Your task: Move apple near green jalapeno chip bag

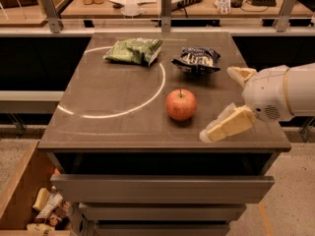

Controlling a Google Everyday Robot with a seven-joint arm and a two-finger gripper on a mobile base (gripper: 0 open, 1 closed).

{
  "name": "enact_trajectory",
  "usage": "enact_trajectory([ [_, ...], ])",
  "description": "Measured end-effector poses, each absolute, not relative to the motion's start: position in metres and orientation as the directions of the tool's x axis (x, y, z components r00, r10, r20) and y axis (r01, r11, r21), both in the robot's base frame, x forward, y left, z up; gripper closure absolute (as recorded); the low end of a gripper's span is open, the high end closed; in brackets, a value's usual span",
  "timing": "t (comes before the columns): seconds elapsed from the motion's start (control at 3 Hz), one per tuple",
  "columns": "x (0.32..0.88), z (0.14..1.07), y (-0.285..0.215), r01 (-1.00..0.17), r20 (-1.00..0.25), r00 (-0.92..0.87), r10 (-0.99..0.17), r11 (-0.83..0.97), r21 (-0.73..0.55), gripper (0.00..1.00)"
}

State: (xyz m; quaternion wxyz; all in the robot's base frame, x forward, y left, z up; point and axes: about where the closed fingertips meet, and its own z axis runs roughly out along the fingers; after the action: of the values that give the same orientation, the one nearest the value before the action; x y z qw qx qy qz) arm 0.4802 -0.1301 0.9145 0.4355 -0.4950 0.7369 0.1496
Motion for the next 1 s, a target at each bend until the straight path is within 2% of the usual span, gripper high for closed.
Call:
enact_trajectory([
  [0.33,0.512,0.9,-0.118,-0.816,-0.839,-0.147,-0.523,0.544,-0.196,0.0],
  [1.0,0.54,0.875,-0.099,-0.818,-0.867,-0.18,-0.465,0.56,-0.131,0.0],
])
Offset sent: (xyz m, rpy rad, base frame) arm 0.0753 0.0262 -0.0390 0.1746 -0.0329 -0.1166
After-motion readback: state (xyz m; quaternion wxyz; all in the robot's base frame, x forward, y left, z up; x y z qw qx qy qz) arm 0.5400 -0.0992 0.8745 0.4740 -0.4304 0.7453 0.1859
